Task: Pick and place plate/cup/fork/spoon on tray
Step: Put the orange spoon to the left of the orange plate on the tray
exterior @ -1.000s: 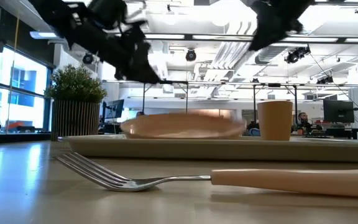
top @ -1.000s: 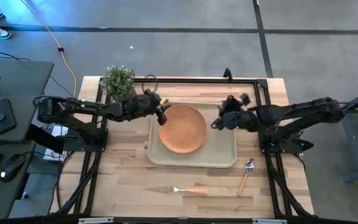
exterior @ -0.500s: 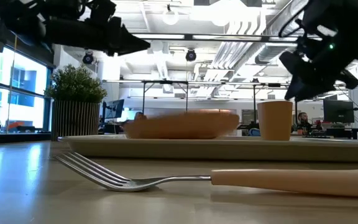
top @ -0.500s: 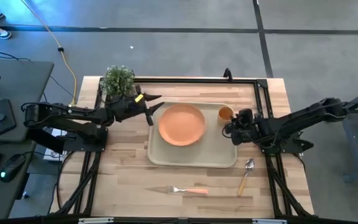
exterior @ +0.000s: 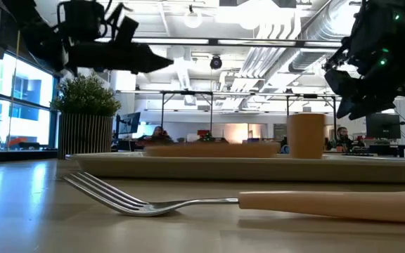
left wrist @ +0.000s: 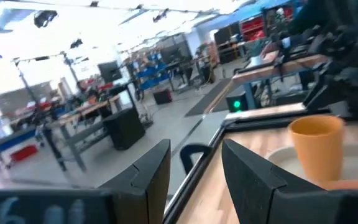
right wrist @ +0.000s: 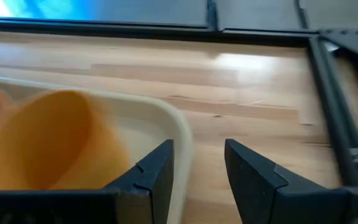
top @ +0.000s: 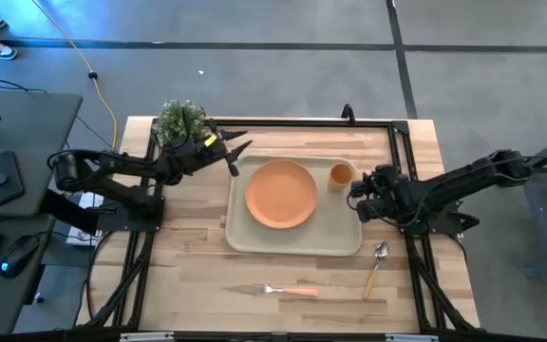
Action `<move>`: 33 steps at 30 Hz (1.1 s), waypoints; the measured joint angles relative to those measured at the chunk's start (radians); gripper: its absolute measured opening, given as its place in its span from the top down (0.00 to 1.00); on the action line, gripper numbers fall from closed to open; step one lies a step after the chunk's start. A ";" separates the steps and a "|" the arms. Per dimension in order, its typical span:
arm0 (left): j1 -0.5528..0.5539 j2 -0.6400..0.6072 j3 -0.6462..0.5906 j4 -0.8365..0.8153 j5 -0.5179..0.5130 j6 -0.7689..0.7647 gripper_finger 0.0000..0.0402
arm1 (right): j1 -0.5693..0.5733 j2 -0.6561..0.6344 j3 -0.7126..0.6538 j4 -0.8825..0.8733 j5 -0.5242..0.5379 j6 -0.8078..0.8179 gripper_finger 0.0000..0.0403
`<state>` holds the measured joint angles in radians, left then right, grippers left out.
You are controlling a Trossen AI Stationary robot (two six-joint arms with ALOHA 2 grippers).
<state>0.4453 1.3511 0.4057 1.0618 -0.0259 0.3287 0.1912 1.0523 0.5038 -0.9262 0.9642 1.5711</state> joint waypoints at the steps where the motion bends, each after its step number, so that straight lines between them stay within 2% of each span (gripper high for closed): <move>1: 0.015 0.008 0.000 0.002 0.003 -0.006 0.67 | -0.012 0.000 0.000 -0.011 -0.001 0.000 0.66; 9: 0.131 0.073 0.033 0.017 0.024 0.004 0.67 | -0.139 0.000 -0.029 -0.041 0.005 0.029 0.66; 12: 0.169 0.116 0.059 0.053 0.069 -0.013 0.67 | -0.199 0.000 -0.041 -0.048 0.001 0.029 0.66; 17: 0.208 0.197 0.117 0.053 0.111 -0.020 0.67 | -0.272 0.000 -0.045 -0.082 -0.168 0.010 0.66; 23: 0.243 0.283 0.146 0.068 0.136 -0.018 0.67 | -0.264 -0.001 0.005 -0.065 -0.308 -0.088 0.66; 27: 0.258 0.302 0.146 0.086 0.218 -0.063 0.67 | -0.234 -0.001 0.049 -0.062 -0.405 -0.122 0.66; 30: 0.262 0.306 0.146 0.089 0.231 -0.063 0.67 | -0.229 -0.001 0.059 -0.063 -0.417 -0.124 0.66; 33: 0.268 0.306 0.146 0.097 0.231 -0.063 0.67 | -0.230 -0.001 0.048 -0.064 -0.385 -0.104 0.66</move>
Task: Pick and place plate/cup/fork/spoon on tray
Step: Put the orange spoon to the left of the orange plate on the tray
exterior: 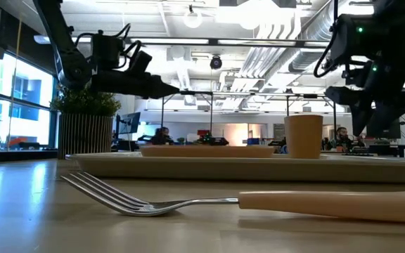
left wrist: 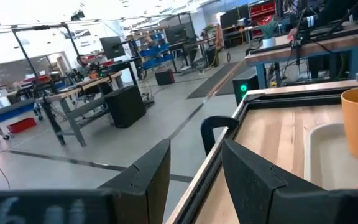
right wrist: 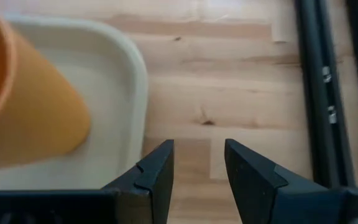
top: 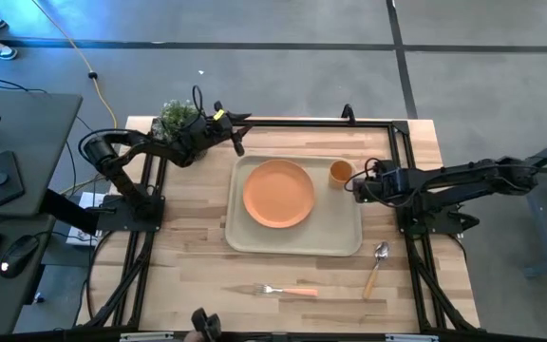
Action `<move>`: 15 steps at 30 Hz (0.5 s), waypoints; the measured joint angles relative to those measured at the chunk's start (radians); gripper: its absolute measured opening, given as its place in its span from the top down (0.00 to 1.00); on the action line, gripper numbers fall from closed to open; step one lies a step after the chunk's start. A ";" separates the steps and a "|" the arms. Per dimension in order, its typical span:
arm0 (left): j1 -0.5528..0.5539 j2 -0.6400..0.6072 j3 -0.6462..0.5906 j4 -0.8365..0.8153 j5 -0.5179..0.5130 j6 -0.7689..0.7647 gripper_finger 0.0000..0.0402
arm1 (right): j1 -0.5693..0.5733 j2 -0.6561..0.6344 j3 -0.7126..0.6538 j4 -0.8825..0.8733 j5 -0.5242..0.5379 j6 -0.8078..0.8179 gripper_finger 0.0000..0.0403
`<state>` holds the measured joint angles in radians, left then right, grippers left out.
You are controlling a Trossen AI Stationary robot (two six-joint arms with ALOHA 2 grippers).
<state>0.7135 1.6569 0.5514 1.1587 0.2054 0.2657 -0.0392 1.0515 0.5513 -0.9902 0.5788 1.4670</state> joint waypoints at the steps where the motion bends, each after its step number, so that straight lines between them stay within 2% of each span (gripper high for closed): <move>1: 0.003 0.000 0.000 0.011 0.000 0.000 0.67 | 0.000 0.000 -0.005 0.000 0.013 0.009 0.66; 7: 0.023 -0.004 0.000 0.094 0.001 -0.015 0.67 | -0.026 0.000 -0.013 -0.012 0.068 -0.008 0.66; 15: 0.042 -0.098 -0.015 0.082 0.043 -0.072 0.67 | -0.092 -0.002 0.032 -0.009 0.109 -0.080 0.66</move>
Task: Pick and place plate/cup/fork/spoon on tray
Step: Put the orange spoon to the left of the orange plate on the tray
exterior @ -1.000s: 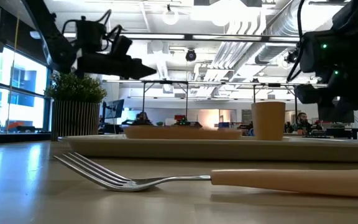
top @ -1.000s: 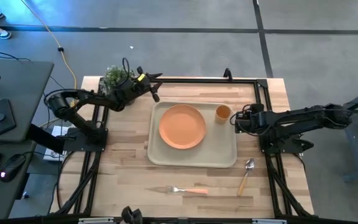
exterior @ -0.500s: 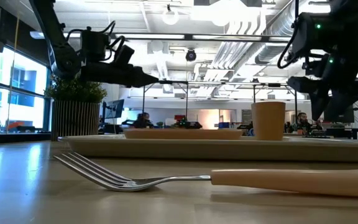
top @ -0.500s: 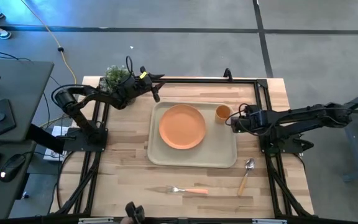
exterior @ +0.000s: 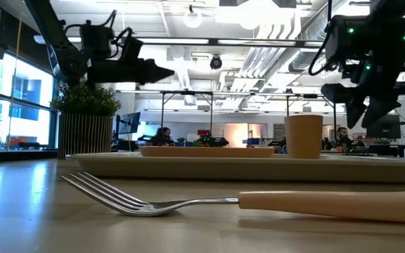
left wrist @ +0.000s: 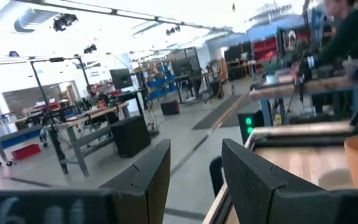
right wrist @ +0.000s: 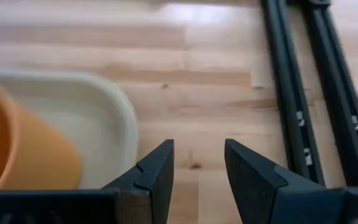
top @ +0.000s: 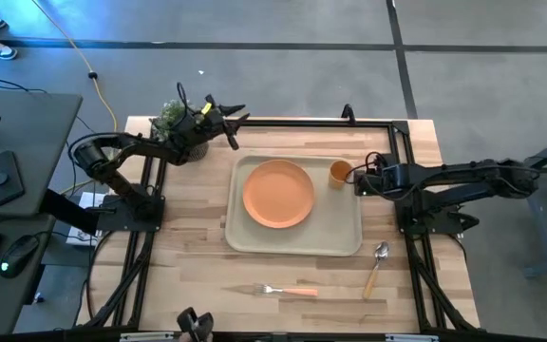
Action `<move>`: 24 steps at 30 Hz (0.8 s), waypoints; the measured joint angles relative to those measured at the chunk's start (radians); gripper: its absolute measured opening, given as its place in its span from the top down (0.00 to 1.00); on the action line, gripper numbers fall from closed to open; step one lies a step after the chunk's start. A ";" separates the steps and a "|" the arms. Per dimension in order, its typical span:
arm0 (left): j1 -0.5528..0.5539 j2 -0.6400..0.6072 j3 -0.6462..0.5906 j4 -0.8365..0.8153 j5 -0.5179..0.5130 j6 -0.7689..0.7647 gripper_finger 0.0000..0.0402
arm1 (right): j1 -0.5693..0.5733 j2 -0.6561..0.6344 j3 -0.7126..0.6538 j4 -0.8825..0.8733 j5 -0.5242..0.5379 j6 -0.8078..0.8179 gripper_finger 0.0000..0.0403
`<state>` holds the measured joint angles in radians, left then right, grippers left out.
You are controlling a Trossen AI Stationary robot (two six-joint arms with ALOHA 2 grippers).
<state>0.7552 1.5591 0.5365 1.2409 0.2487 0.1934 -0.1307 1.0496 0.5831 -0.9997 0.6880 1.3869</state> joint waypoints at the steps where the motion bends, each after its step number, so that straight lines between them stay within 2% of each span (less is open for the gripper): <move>1: 0.006 -0.012 0.000 0.021 -0.008 -0.033 0.67 | -0.020 -0.001 0.000 -0.001 -0.008 -0.001 0.66; 4: 0.016 -0.063 0.000 0.046 -0.006 -0.142 0.67 | -0.061 0.000 -0.009 -0.004 -0.093 -0.017 0.66; 6: 0.022 -0.093 0.000 0.019 0.051 -0.179 0.67 | -0.059 0.000 -0.009 0.010 -0.125 -0.034 0.66; 9: 0.013 -0.103 -0.042 0.002 0.154 -0.178 0.67 | 0.011 0.000 -0.007 0.088 -0.139 -0.108 0.66; 12: -0.025 -0.089 -0.115 0.033 0.186 -0.165 0.67 | 0.090 0.000 -0.006 0.075 -0.156 -0.100 0.66; 15: -0.057 -0.123 -0.189 0.114 0.193 -0.248 0.67 | 0.154 0.000 -0.006 0.009 -0.214 -0.039 0.66; 18: -0.112 -0.195 -0.251 0.144 0.185 -0.329 0.68 | 0.209 -0.002 -0.006 -0.019 -0.288 -0.048 0.66; 24: -0.253 -0.345 -0.312 0.095 0.186 -0.320 0.74 | 0.299 -0.004 0.018 -0.042 -0.488 -0.011 0.66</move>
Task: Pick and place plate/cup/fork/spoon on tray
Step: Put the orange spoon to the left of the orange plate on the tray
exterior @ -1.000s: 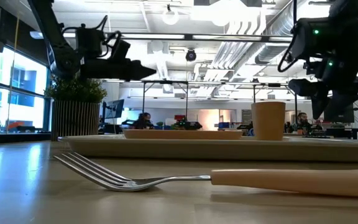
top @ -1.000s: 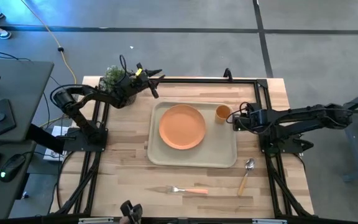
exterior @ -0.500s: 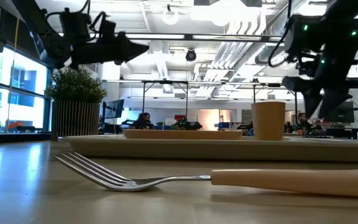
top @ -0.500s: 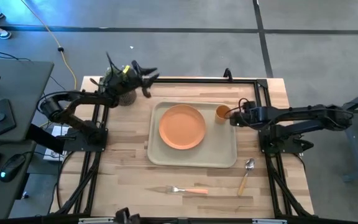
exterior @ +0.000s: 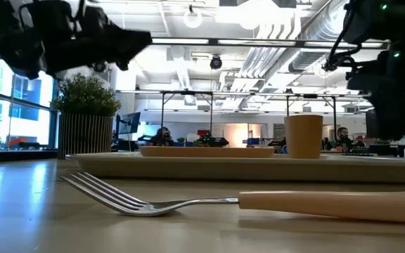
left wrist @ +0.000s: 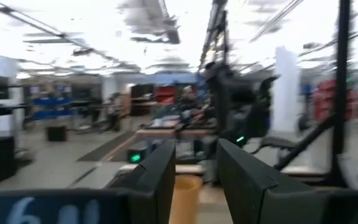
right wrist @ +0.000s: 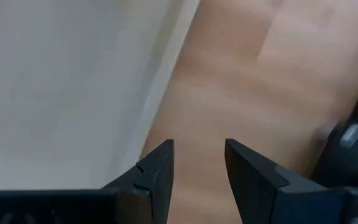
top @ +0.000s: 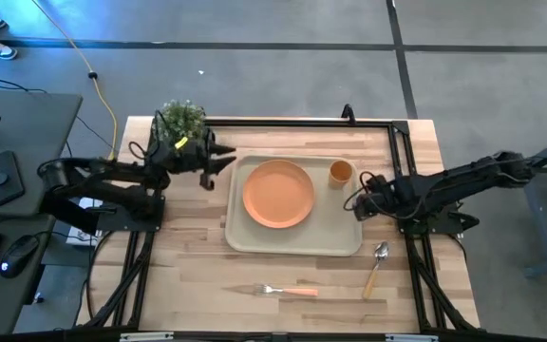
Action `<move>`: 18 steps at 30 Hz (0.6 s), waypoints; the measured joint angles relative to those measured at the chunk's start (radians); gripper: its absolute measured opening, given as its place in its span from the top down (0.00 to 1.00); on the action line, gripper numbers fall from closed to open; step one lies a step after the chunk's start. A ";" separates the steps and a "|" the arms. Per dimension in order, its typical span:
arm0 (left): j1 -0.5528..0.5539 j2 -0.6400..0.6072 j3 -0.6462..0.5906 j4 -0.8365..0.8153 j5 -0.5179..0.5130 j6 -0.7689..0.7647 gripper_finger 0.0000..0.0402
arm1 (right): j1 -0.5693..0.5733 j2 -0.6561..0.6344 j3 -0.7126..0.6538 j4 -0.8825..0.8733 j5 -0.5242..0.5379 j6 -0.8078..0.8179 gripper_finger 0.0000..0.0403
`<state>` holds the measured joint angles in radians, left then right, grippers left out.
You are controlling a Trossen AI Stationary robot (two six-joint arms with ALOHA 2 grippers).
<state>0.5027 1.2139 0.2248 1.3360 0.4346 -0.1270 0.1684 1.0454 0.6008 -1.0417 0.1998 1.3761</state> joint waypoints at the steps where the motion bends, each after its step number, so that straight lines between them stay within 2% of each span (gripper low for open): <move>1: -0.026 -0.022 0.001 -0.009 0.007 -0.003 0.75 | 0.017 0.000 0.001 0.000 -0.052 0.016 0.66; 5: -0.144 -0.084 0.000 -0.086 0.031 0.042 0.77 | 0.105 0.000 0.000 -0.002 -0.239 0.081 0.66; 7: -0.204 -0.100 0.000 -0.132 0.000 0.092 0.78 | 0.175 0.001 0.001 0.000 -0.240 0.149 0.66; 11: -0.287 -0.103 0.000 -0.172 -0.125 0.166 0.78 | 0.371 0.038 0.001 0.038 -0.164 0.359 0.66; 14: -0.312 -0.104 0.009 -0.173 -0.211 0.204 0.78 | 0.503 0.080 0.000 0.031 -0.208 0.513 0.66; 16: -0.317 -0.100 0.021 -0.172 -0.242 0.219 0.78 | 0.559 0.107 0.000 -0.004 -0.246 0.553 0.66; 18: -0.317 -0.087 0.037 -0.175 -0.246 0.234 0.78 | 0.598 0.129 0.000 -0.011 -0.239 0.560 0.66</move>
<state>0.1860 1.1272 0.2614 1.1606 0.1883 0.1071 0.7664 1.1745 0.6007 -1.0529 -0.0394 1.9366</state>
